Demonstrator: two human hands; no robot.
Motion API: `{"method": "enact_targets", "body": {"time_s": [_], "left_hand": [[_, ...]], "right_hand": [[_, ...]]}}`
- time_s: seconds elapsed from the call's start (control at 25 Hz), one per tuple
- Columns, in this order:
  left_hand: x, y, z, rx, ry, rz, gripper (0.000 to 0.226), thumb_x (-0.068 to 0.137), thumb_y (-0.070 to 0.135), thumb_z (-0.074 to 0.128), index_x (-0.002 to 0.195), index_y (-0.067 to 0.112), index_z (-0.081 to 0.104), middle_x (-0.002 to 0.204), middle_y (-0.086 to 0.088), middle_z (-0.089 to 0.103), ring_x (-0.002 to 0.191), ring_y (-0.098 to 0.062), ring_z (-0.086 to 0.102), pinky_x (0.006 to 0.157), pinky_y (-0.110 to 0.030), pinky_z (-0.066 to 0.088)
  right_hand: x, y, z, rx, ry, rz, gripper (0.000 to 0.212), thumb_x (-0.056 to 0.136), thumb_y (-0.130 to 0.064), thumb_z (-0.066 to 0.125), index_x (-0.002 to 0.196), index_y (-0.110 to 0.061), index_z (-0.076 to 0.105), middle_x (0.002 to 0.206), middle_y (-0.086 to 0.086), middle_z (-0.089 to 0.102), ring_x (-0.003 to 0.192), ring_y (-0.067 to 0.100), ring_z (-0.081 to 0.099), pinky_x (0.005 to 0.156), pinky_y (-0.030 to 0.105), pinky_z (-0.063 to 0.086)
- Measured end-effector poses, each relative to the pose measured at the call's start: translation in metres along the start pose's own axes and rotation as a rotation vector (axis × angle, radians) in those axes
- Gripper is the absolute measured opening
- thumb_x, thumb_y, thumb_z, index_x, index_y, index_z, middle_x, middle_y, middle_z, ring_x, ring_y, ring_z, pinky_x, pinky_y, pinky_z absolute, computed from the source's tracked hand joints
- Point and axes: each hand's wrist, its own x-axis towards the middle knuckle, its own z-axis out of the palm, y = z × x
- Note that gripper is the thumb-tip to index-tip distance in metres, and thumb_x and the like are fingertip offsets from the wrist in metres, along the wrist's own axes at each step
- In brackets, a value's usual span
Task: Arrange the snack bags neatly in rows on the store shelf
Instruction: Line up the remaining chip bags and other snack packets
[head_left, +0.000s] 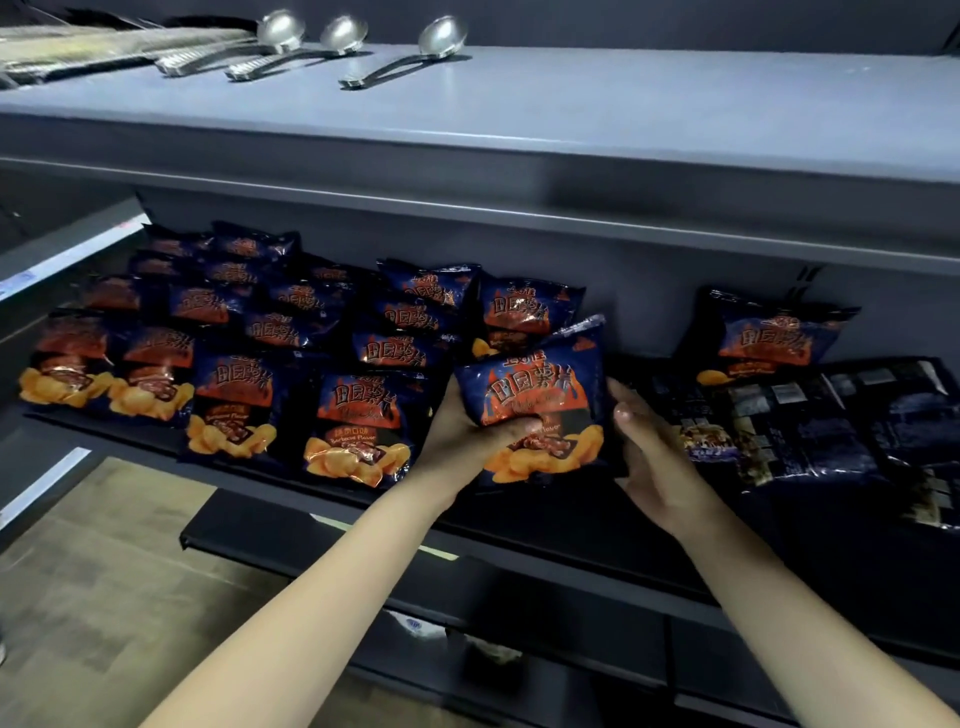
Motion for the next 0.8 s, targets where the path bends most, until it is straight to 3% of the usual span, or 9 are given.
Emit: {"method": "enact_targets", "body": {"time_s": [0.12, 0.2, 0.32, 0.4, 0.52, 0.64, 0.72, 0.8], "left_hand": [[0.001, -0.001, 0.001, 0.087, -0.067, 0.023, 0.068, 0.065, 0.003, 0.080, 0.119, 0.021, 0.043, 0.106, 0.009, 0.061, 0.091, 0.009, 0.059, 0.079, -0.009, 0.046], [0.003, -0.004, 0.001, 0.113, -0.108, 0.043, 0.071, 0.066, 0.001, 0.080, 0.123, 0.019, 0.041, 0.109, 0.006, 0.060, 0.093, 0.010, 0.059, 0.080, -0.008, 0.046], [0.003, -0.008, 0.002, 0.118, -0.133, 0.076, 0.076, 0.067, 0.000, 0.079, 0.129, 0.012, 0.038, 0.114, 0.005, 0.059, 0.099, 0.009, 0.058, 0.083, -0.007, 0.044], [0.003, -0.010, 0.002, 0.118, -0.124, 0.089, 0.078, 0.068, 0.006, 0.080, 0.133, 0.014, 0.036, 0.118, 0.006, 0.057, 0.103, 0.010, 0.056, 0.085, -0.007, 0.043], [0.004, -0.017, 0.003, 0.180, -0.091, 0.072, 0.085, 0.073, 0.024, 0.078, 0.142, 0.023, 0.029, 0.126, 0.014, 0.053, 0.114, 0.004, 0.052, 0.098, -0.018, 0.041], [-0.004, -0.029, 0.012, 0.264, -0.013, 0.028, 0.093, 0.079, 0.025, 0.073, 0.148, 0.024, 0.011, 0.128, 0.020, 0.042, 0.118, -0.003, 0.045, 0.097, -0.020, 0.037], [-0.012, -0.040, 0.020, 0.300, 0.041, 0.011, 0.095, 0.083, 0.023, 0.069, 0.148, 0.020, 0.001, 0.142, 0.007, 0.035, 0.124, -0.007, 0.041, 0.100, -0.020, 0.034], [-0.016, -0.050, 0.024, 0.416, 0.042, 0.058, 0.084, 0.088, 0.024, 0.062, 0.149, 0.018, 0.004, 0.150, -0.003, 0.028, 0.132, -0.012, 0.036, 0.104, -0.019, 0.029]], "right_hand": [[-0.003, -0.008, -0.001, -0.328, -0.135, -0.059, 0.077, 0.061, -0.040, 0.082, 0.127, -0.023, 0.048, 0.121, 0.000, 0.064, 0.115, 0.014, 0.058, 0.090, 0.027, 0.050], [-0.004, 0.001, 0.002, -0.461, -0.135, -0.091, 0.069, 0.064, -0.029, 0.077, 0.125, -0.022, 0.046, 0.119, -0.002, 0.064, 0.115, 0.011, 0.058, 0.095, 0.027, 0.048], [-0.002, 0.017, 0.006, -0.501, -0.034, -0.095, 0.066, 0.063, -0.032, 0.081, 0.121, -0.025, 0.050, 0.116, -0.003, 0.065, 0.113, 0.011, 0.059, 0.102, 0.039, 0.045], [0.002, 0.022, 0.007, -0.512, 0.013, -0.091, 0.082, 0.055, -0.046, 0.084, 0.124, -0.019, 0.050, 0.118, 0.002, 0.065, 0.114, 0.014, 0.059, 0.101, 0.043, 0.046], [0.014, 0.017, 0.004, -0.509, 0.140, -0.154, 0.080, 0.057, -0.040, 0.080, 0.126, -0.016, 0.047, 0.120, 0.004, 0.062, 0.114, 0.017, 0.058, 0.099, 0.043, 0.046], [0.038, 0.005, -0.002, -0.517, 0.281, -0.169, 0.071, 0.064, -0.034, 0.078, 0.124, -0.016, 0.044, 0.121, 0.001, 0.060, 0.114, 0.017, 0.057, 0.098, 0.042, 0.046], [0.053, 0.000, -0.002, -0.561, 0.329, -0.145, 0.052, 0.075, -0.019, 0.075, 0.117, -0.015, 0.044, 0.111, -0.004, 0.060, 0.104, 0.009, 0.057, 0.094, 0.032, 0.048], [0.069, 0.001, 0.006, -0.625, 0.343, -0.113, 0.039, 0.082, -0.009, 0.069, 0.111, -0.013, 0.043, 0.099, -0.008, 0.057, 0.091, 0.004, 0.055, 0.080, 0.020, 0.048]]}}
